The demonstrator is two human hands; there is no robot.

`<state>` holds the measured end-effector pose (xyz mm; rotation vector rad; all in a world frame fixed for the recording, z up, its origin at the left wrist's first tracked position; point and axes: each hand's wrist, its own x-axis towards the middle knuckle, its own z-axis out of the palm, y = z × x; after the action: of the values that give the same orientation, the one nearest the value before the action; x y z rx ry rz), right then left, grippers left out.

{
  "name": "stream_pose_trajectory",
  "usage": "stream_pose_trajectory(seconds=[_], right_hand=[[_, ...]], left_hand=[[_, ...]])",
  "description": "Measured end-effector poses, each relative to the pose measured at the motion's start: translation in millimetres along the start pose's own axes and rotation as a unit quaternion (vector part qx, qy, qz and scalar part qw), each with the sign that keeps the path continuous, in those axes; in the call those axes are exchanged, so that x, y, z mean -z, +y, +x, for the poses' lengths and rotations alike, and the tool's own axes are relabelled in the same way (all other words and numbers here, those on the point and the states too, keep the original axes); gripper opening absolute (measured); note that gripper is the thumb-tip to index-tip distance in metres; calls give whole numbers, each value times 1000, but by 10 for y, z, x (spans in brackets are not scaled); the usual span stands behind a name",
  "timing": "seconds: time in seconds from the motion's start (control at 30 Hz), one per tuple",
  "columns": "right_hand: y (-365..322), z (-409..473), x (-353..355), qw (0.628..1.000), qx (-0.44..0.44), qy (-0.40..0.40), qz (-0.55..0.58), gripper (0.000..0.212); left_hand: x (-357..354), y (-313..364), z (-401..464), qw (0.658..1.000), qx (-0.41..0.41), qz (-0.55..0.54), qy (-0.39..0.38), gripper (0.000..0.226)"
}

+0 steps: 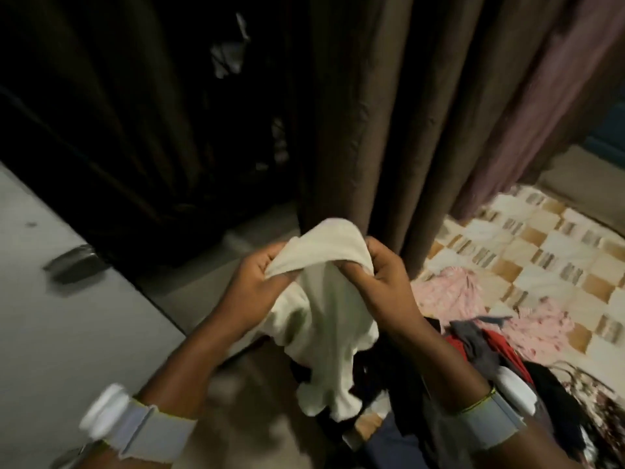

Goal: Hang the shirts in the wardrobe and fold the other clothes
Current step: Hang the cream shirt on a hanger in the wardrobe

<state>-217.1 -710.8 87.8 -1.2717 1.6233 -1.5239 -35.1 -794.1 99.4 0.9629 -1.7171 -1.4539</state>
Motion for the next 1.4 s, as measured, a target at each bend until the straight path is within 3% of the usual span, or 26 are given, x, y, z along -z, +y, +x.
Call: stream_pose_trajectory(seconds=[0.13,0.2,0.27,0.37,0.53,0.6,0.7,0.8,0.83,0.93,1.03,1.17,1.27,1.33,1.4], right_hand=[[-307,107,-389,976,-54,-210,-24,53],[-509,174,-572,931,-78,-346,-90,63],[-690,254,-823,877,-49,-436,-194,56],[-959,389,-1270,863,-4,-458,-214,45],[-1170,592,-1801,854,24,-516,-60,28],[-1215,612,-2010,824,38,-560,-73,34],[-1199,622,-2251,765,71,-626,-137,59],[-1269,638,-2356,724,70,-676,-116,55],[-1332,646,-2396,726,69,-680,-76,56],[-1579,729,-2510,781,62,-612,102,70],[-1979,794,-2611,788,65,-561,246,38],[-2431,724,-2710,810,143,-517,239,38],[-2655,506,-2806,791,128,-532,274,38],[-2797,356,-2854,775,113,-546,298,36],[-2930,203,-2929,765,91,-557,312,30]], left_hand=[[996,637,-231,995,-76,41,55,43],[1353,997,-431,989,-105,93,53,34],[1657,1334,-625,981,-126,139,44,24],[2083,1785,-965,968,-152,180,93,26],[2710,2290,-1485,941,-157,190,230,50],[2937,2480,-1780,924,-159,197,287,51],[3281,2682,-2144,899,-156,199,358,55],[3540,2781,-2551,875,-148,180,424,43],[3622,2776,-2740,866,-137,177,447,40],[3731,2661,-3216,849,-76,162,497,37],[3729,2509,-3644,827,-27,143,543,38],[3762,2413,-3976,802,-6,131,582,34],[3725,2356,-4046,766,3,158,623,21],[3704,2320,-3963,737,29,211,641,26],[3674,2251,-3867,729,55,283,621,21]])
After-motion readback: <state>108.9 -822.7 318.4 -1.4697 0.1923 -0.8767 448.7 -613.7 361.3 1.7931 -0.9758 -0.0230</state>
